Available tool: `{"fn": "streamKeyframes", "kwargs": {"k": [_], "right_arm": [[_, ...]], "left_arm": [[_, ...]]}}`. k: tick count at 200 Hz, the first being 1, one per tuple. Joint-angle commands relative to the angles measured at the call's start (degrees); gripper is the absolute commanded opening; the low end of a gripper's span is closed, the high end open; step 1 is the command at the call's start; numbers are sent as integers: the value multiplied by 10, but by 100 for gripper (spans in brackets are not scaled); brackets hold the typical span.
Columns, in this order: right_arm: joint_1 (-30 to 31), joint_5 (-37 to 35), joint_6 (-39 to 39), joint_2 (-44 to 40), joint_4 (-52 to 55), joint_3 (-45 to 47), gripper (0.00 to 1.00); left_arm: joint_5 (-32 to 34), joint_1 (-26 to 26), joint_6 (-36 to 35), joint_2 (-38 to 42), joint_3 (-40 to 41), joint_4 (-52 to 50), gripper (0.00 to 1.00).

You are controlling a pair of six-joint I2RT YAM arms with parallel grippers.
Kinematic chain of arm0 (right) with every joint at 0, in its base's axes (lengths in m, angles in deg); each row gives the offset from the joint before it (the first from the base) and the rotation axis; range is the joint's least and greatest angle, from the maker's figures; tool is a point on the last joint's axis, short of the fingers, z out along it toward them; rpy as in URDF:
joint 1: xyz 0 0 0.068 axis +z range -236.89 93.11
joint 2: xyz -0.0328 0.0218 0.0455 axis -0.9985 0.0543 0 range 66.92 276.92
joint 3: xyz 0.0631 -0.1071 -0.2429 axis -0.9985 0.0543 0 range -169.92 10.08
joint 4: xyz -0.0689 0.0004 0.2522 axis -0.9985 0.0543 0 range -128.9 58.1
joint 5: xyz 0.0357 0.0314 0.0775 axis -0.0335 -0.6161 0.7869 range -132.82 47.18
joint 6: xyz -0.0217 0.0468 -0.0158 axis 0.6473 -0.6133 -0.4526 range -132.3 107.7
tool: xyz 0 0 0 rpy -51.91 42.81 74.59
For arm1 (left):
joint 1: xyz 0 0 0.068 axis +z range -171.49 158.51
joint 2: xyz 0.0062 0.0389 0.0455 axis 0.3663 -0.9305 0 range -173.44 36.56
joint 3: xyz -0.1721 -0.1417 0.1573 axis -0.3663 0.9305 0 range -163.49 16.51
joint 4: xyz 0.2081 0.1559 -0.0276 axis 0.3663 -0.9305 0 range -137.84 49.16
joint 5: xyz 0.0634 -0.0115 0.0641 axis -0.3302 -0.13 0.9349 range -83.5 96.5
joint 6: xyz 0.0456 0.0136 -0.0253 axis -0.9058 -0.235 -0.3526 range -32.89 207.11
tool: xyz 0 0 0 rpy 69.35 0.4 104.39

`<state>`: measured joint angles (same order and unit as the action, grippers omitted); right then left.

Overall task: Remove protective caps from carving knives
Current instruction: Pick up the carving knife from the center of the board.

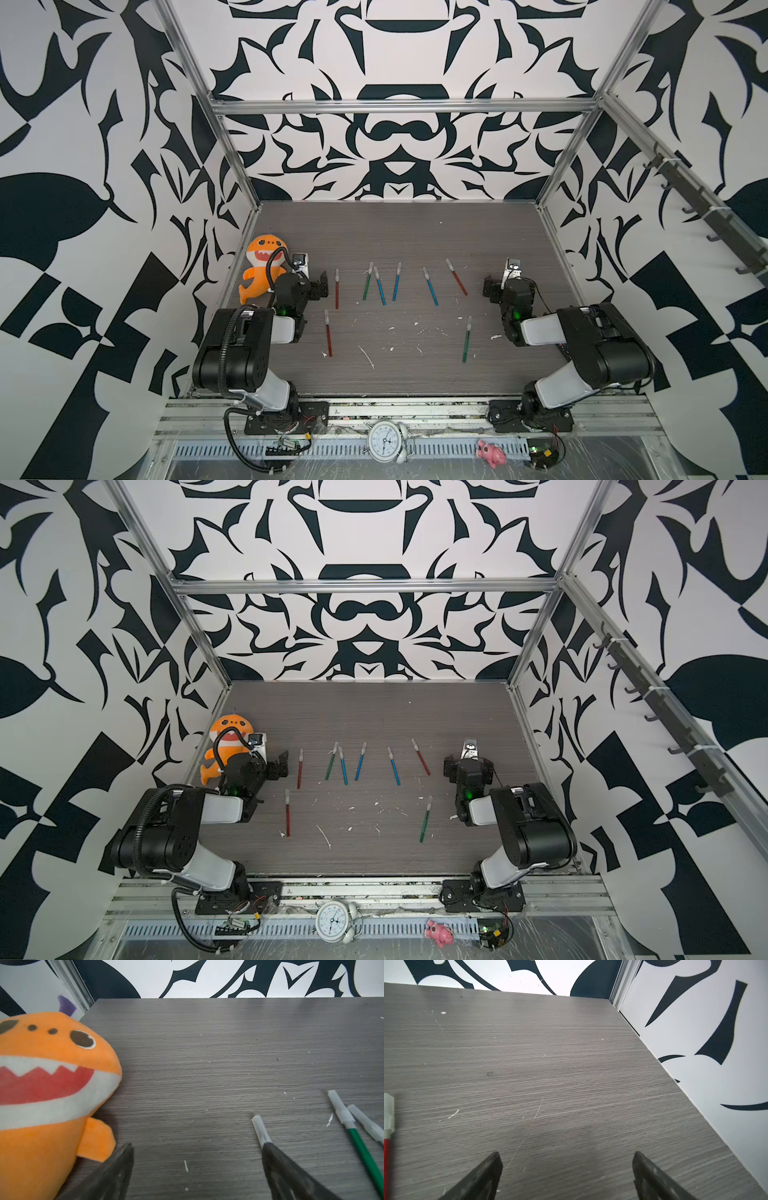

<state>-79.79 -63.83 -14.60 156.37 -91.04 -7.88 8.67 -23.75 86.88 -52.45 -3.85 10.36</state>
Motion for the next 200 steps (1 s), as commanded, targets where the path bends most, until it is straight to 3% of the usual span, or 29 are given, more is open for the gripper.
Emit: {"fn": "streamKeyframes", "kwargs": {"k": [1,200], "right_arm": [[-1,0,6,-2,-17,-17,100],[4,-19,12,-23,-30,-12,100]], "left_arm": [[-10,2,2,-5,-11,11,99],[-1,1,3,2,-8,17,99]]}}
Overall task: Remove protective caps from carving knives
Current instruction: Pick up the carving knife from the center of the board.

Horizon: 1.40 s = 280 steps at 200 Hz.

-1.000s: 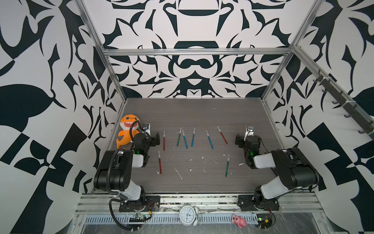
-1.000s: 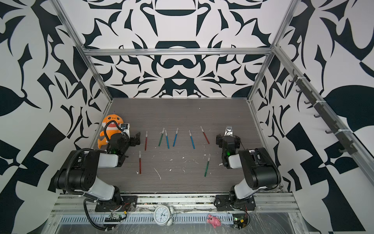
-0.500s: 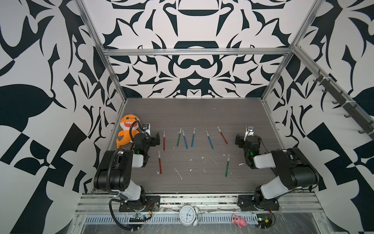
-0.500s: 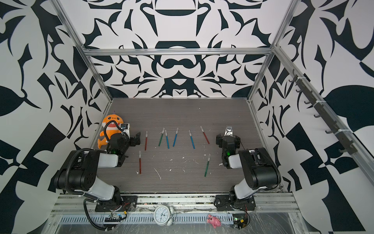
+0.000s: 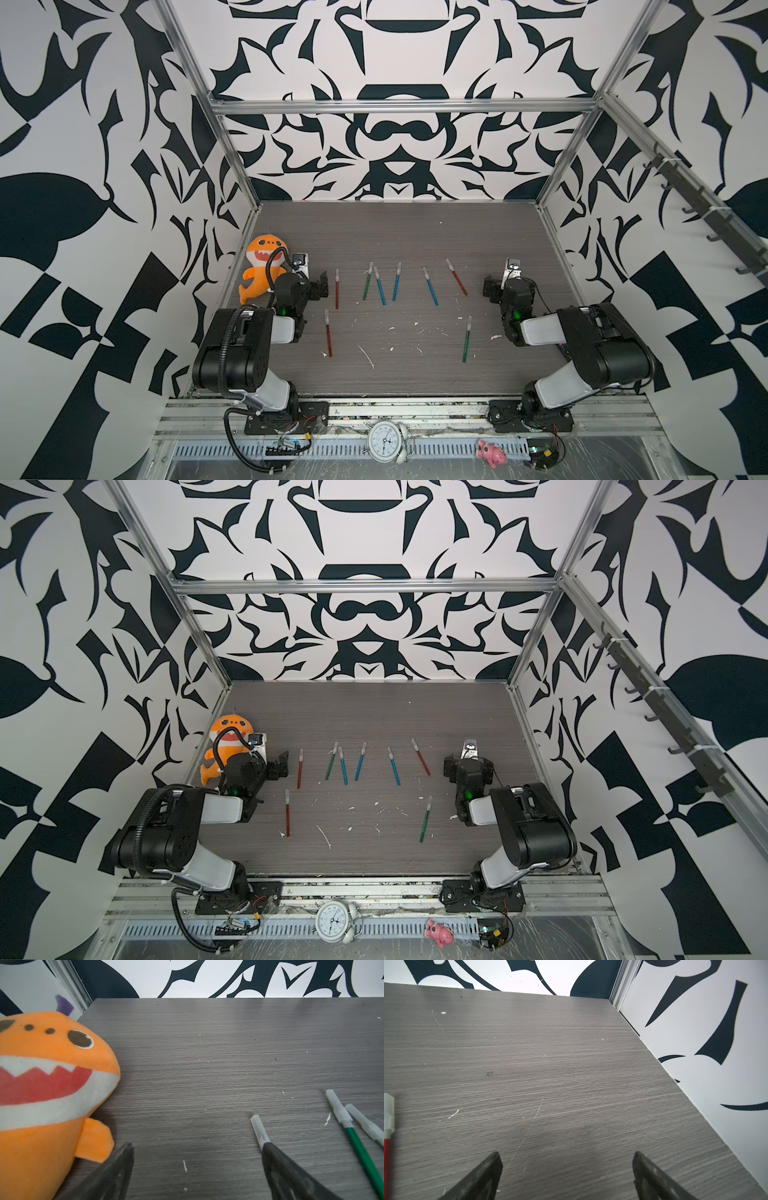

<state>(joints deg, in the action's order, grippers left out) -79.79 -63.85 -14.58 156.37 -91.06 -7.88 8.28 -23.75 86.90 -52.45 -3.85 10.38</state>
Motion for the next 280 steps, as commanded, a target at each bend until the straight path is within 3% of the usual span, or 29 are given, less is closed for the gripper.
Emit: {"fn": "streamKeyframes", "kwargs": {"k": [1,13,35,48,60,71,82,101,116,128,149,172,208,230,280], "right_arm": [[6,-24,12,-29,-24,-12,100],[34,-80,16,-108,98,-44,100],[50,-83,-27,-226,216,-101,100],[51,-55,-87,-293,273,-135,100],[50,-36,-129,-330,313,-163,100],[50,-84,-259,-364,395,-183,100],[50,-121,-343,-397,449,-183,100],[49,-43,-323,-417,364,-142,100],[50,8,-330,-400,431,-181,100],[51,37,-331,-386,491,-212,100],[61,81,-333,-385,519,-217,100],[92,137,-298,-339,621,-272,100],[201,84,-238,-272,727,-332,100],[225,127,-241,-258,734,-329,100],[316,83,-230,-205,764,-341,100]], "left_arm": [[5,1,2,5,-7,15,99],[33,-7,5,54,-19,-48,99],[95,-48,-9,139,-43,-141,99],[147,-82,36,200,-43,-145,99],[157,-92,109,251,-54,-180,99],[161,-91,204,292,-76,-236,99],[128,-90,248,324,-100,-296,99],[77,-88,355,349,-138,-395,99],[79,-86,482,357,-152,-482,99],[19,-71,455,364,-158,-503,99],[23,-70,461,359,-183,-600,99],[24,-69,470,348,-192,-682,99],[22,-69,472,313,-210,-814,99],[6,-69,460,282,-209,-854,99],[8,-70,435,193,-217,-868,99]]}}
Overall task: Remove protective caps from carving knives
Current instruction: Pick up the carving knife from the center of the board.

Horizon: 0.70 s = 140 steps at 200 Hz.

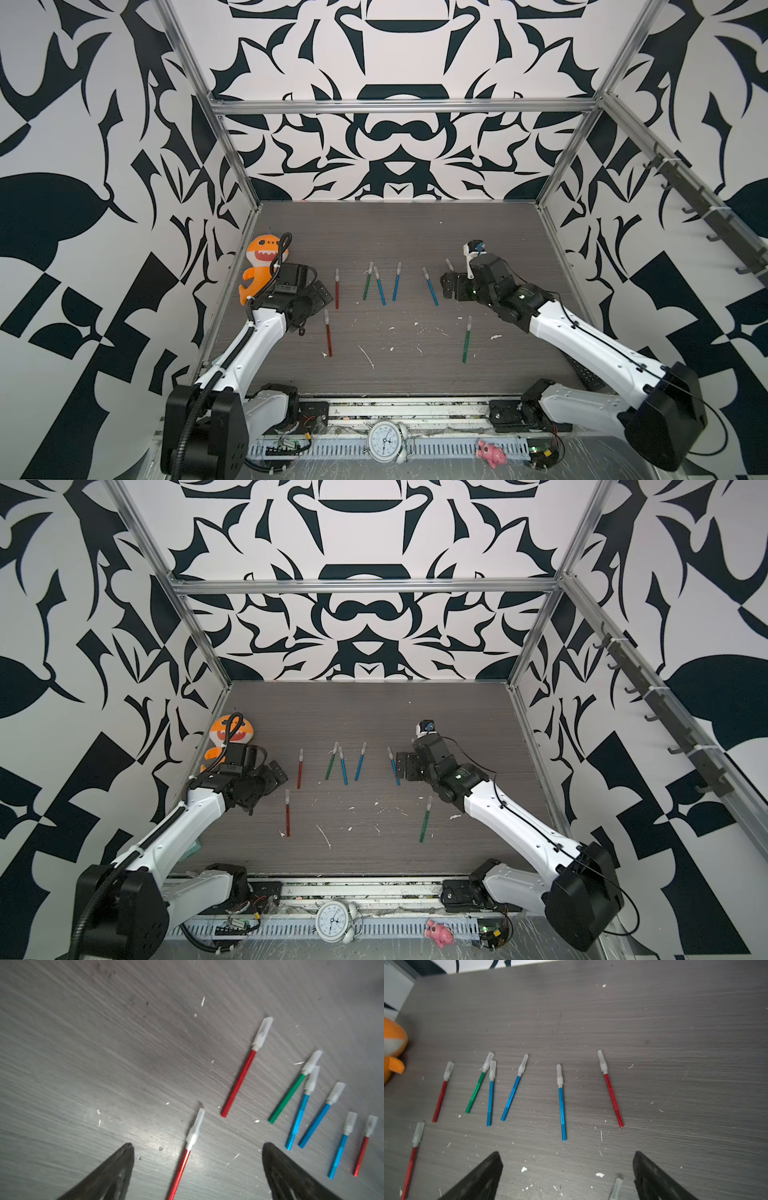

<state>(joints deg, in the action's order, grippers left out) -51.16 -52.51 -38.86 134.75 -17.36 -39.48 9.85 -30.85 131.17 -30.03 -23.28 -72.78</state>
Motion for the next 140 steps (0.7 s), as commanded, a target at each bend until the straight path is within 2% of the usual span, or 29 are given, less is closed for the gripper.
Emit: {"fn": "streamKeyframes", "kwargs": {"k": [1,54,77,87,140], "right_arm": [[31,-31,13,12,27,-25,100],[68,-38,6,19,28,-16,100],[78,-35,4,21,26,-12,100],[81,-36,1,24,25,-11,100],[102,-36,-6,38,23,-17,99]], "left_arm": [[-9,1,-7,-33,-23,-37,99],[-34,-13,-6,-121,-41,-27,95],[-34,-18,-8,-137,-47,-29,86],[-32,-24,-8,-139,-47,-30,77],[7,-59,-12,-182,-70,-56,70]]}}
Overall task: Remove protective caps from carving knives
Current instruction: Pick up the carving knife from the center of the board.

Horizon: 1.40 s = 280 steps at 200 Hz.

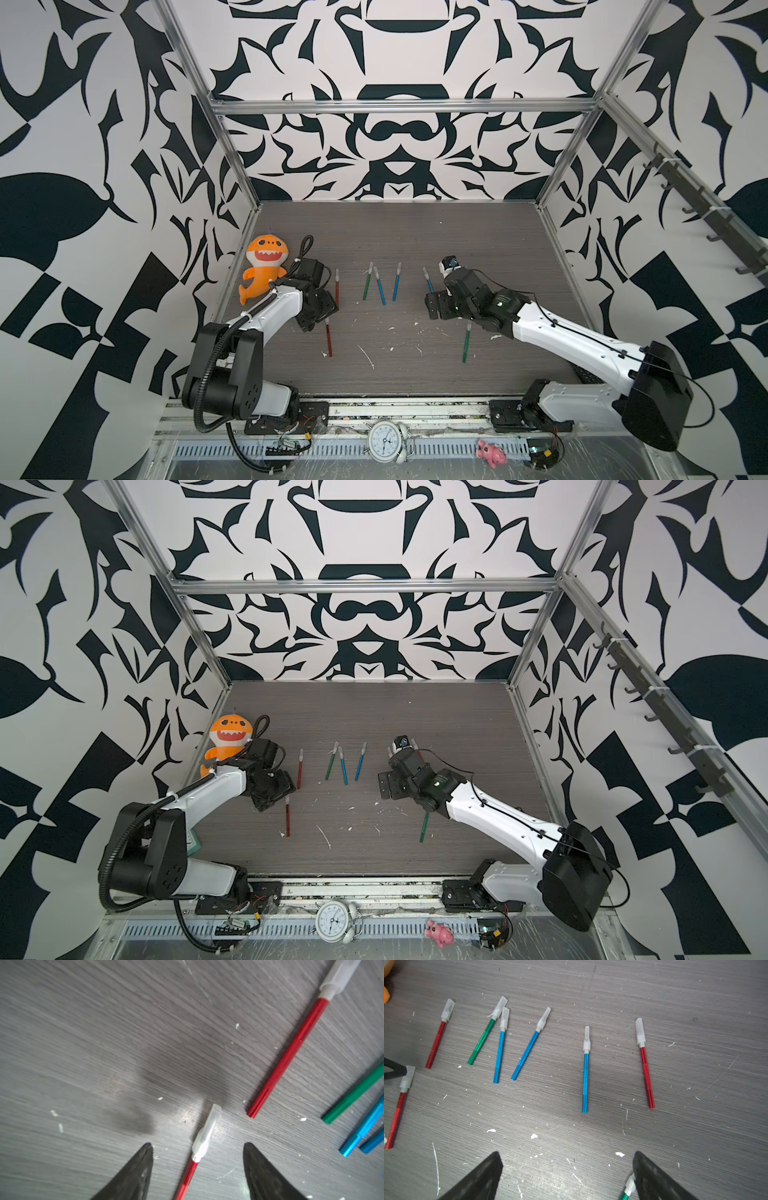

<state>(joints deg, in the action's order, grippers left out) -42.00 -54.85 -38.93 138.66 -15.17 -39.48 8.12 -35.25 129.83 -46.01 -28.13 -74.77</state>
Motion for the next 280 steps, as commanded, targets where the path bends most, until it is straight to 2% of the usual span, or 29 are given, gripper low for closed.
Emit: {"fn": "streamKeyframes", "kwargs": {"k": [1,109,122,204,280], "right_arm": [[10,-13,-5,-1,2,-17,100],[47,-12,-19,4,3,-27,100],[53,-12,-22,6,2,-27,100],[86,-22,-31,25,2,-37,100],[120,-17,-36,62,-13,-44,100]], "left_arm": [[26,-16,1,-23,-22,-36,69],[58,-32,7,-70,-26,-33,49],[58,-34,8,-76,-27,-28,44],[60,-45,15,-101,-28,-14,33],[53,-47,18,-89,-18,-5,21]]}}
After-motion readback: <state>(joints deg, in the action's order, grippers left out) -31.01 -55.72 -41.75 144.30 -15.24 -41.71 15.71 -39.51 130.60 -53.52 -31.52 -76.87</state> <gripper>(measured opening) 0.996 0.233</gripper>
